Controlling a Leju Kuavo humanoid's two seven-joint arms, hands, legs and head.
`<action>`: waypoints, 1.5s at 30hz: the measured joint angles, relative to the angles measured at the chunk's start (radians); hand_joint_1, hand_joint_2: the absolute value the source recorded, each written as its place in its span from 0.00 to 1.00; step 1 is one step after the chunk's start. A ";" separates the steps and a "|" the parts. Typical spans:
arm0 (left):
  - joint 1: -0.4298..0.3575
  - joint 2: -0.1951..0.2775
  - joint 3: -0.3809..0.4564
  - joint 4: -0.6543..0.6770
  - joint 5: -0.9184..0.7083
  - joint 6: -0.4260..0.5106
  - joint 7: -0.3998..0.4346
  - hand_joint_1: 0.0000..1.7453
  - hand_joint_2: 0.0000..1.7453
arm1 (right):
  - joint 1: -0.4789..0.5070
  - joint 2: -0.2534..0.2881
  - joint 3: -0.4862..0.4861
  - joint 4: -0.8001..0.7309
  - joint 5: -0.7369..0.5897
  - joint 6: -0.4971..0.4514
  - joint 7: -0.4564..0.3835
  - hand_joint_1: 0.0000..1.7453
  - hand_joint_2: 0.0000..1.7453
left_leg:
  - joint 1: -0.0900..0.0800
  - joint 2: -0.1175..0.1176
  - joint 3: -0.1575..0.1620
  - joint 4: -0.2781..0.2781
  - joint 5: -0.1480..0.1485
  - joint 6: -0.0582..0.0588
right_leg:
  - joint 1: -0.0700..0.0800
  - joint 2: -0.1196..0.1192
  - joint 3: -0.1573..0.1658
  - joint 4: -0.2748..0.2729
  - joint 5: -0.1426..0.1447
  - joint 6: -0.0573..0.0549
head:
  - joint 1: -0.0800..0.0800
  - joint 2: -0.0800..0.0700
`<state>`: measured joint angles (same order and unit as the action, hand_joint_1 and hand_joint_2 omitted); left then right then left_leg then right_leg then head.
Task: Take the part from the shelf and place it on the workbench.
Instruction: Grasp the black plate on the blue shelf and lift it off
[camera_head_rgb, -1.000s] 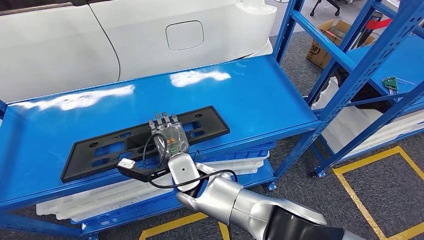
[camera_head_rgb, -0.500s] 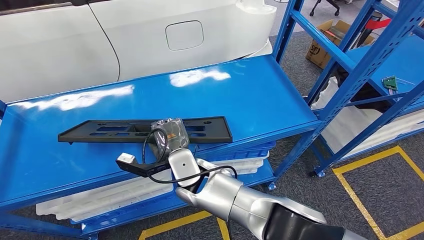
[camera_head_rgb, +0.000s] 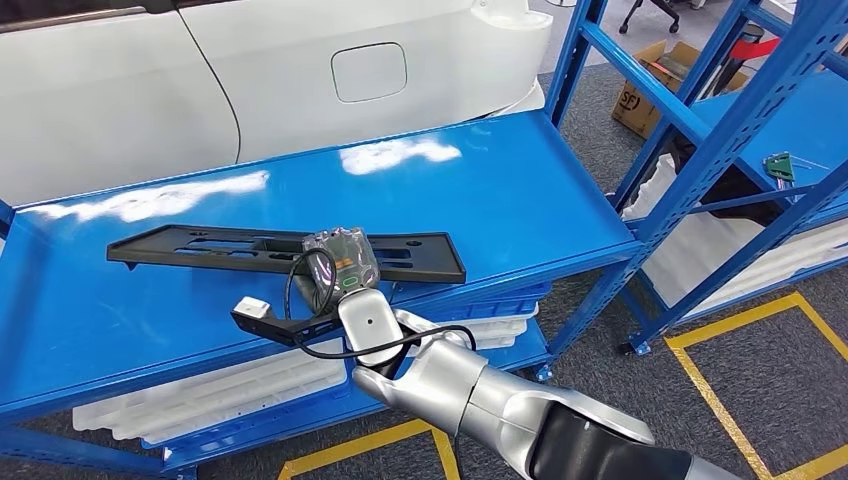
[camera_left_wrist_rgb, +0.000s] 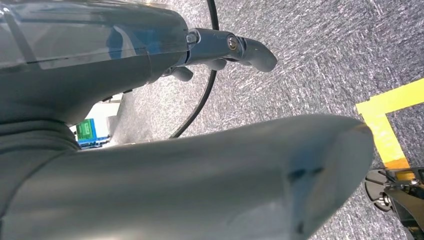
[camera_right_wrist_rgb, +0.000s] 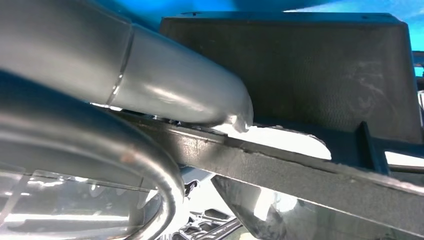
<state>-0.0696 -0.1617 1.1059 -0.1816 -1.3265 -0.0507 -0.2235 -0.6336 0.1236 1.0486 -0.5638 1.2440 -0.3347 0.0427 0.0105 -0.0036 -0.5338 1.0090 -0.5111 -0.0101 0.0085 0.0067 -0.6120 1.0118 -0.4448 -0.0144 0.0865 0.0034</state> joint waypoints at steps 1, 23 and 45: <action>0.000 0.000 0.000 0.000 0.000 0.000 0.000 0.00 0.00 | 0.000 0.000 0.000 0.000 0.000 0.000 0.000 1.00 0.00 | 0.000 0.000 0.000 0.000 0.000 0.000 | 0.000 0.000 0.000 0.000 0.000 0.000 | 0.000 0.000; 0.000 0.000 -0.022 0.000 -0.022 -0.023 0.000 0.00 1.00 | -0.026 0.009 -0.002 -0.045 -0.004 0.001 -0.001 1.00 0.00 | 0.000 0.000 0.000 0.000 0.000 0.000 | 0.000 0.000 0.000 0.000 0.000 0.000 | 0.000 0.000; 0.001 0.000 -0.042 0.000 -0.038 -0.030 0.000 0.00 1.00 | -0.097 0.024 -0.017 -0.245 -0.047 0.064 0.022 1.00 0.00 | 0.000 0.000 0.000 0.000 0.000 0.000 | 0.000 0.000 0.000 0.000 0.000 0.000 | 0.000 0.000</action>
<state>-0.0686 -0.1617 1.0640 -0.1816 -1.3644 -0.0804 -0.2235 -0.7303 0.1477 1.0320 -0.8093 1.1966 -0.2707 0.0648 0.0105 -0.0038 -0.5342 1.0090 -0.5111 -0.0101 0.0085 0.0066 -0.6121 1.0121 -0.4448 -0.0144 0.0866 0.0034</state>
